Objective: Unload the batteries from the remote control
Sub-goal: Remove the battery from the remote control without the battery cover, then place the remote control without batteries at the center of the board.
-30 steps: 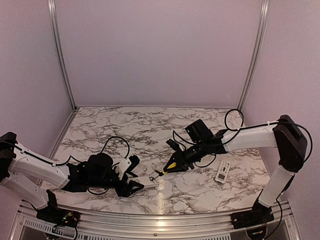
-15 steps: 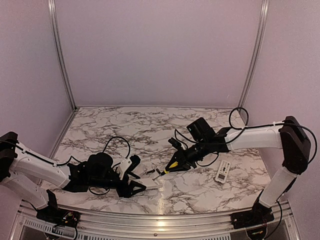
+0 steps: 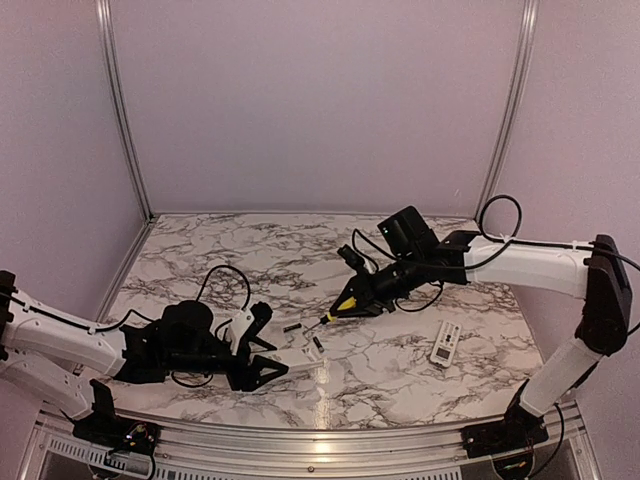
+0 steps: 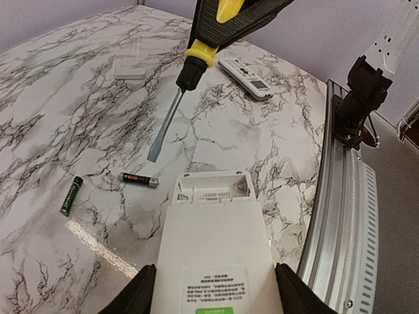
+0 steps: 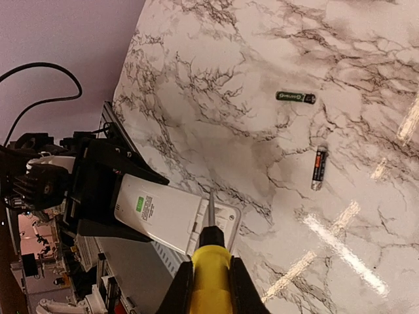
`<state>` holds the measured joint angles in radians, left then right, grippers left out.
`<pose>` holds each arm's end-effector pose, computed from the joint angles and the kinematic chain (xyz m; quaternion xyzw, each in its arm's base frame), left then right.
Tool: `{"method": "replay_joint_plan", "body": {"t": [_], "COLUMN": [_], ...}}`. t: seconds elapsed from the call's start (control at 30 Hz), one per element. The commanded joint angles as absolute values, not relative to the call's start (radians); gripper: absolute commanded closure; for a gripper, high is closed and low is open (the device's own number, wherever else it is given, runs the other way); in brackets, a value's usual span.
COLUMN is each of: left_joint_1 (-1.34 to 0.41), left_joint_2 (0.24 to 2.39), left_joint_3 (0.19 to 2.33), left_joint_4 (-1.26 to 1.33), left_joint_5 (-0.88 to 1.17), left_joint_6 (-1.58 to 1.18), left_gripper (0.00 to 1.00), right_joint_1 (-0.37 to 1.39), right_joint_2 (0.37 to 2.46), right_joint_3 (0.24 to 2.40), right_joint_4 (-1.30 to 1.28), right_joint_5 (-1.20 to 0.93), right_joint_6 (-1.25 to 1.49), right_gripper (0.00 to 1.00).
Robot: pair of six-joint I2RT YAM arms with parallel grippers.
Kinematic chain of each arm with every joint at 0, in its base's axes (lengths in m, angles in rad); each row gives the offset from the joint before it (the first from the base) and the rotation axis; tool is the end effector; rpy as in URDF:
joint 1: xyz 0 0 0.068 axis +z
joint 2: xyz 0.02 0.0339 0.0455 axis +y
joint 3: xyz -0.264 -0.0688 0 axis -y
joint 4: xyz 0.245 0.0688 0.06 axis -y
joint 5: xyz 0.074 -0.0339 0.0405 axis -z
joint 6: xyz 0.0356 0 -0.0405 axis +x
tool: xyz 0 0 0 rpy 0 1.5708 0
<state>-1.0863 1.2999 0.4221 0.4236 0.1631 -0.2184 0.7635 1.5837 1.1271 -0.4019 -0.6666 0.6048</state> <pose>0.1114 -0.2240 0.1698 0.3946 0.7488 -0.3754 0.3776 0.2278 0.2485 0.2461 -0.1839 0.8738 0.4459 0.0615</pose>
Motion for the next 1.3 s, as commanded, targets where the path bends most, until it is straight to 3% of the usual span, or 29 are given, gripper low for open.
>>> {"method": "replay_joint_plan", "body": {"t": [0.0, 0.23, 0.47, 1.0, 1.27], "left_joint_1": [-1.083, -1.03, -0.913, -0.907, -0.912], "left_joint_2": [1.158, 1.061, 1.171, 1.519, 1.594], "left_joint_3": [0.393, 0.374, 0.405, 0.509, 0.523], "left_joint_4": [0.391, 0.375, 0.424, 0.546, 0.525], "left_joint_5": [-0.02, -0.181, -0.203, -0.581, -0.617], "left_joint_6": [-0.167, -0.069, -0.048, -0.421, -0.496], "left_gripper": [1.0, 1.0, 1.0, 1.0, 1.0], "right_joint_1": [0.764, 0.751, 0.75, 0.75, 0.75], "right_joint_2": [1.533, 1.47, 1.415, 1.335, 1.374], "right_joint_3": [1.187, 1.173, 1.141, 1.087, 1.146], "right_joint_4": [-0.46, -0.462, -0.463, -0.474, -0.491], "right_joint_5": [-0.572, -0.474, -0.401, -0.268, -0.263], "right_joint_6": [0.582, 0.595, 0.624, 0.678, 0.645], "right_gripper": [1.0, 1.0, 1.0, 1.0, 1.0]}}
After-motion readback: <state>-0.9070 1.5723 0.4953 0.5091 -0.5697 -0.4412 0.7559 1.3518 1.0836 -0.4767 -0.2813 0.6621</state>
